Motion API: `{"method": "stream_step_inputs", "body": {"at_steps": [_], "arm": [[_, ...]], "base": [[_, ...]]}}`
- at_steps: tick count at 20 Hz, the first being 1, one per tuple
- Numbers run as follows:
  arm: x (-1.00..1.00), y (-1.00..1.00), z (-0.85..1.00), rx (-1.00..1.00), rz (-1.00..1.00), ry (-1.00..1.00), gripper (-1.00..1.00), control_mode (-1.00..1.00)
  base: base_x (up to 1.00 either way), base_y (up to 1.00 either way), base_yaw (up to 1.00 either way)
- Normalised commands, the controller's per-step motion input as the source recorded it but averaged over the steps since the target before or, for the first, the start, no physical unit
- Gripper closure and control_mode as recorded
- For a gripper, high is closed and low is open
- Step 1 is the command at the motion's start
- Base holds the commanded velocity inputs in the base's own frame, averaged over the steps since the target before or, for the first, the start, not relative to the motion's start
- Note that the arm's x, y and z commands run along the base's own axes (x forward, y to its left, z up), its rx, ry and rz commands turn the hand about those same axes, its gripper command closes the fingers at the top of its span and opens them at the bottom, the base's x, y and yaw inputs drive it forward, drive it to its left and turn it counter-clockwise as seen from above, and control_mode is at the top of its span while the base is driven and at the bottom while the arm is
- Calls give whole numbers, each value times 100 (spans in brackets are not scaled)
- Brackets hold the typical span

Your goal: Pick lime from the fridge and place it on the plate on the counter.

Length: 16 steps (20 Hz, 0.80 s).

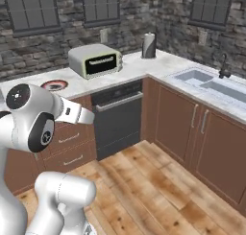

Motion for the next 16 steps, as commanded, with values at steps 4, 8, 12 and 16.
{"method": "stream_step_inputs", "body": {"at_steps": [4, 8, 12, 16], "arm": [[0, 0, 0, 0, 0, 0, 100, 100], [0, 0, 0, 0, 0, 0, 100, 100], [0, 0, 0, 0, 0, 0, 100, 100], [0, 0, 0, 0, 0, 0, 100, 100]], "base": [[61, 0, 33], [55, -2, 32], [60, -5, 30], [56, -15, 29]]}}
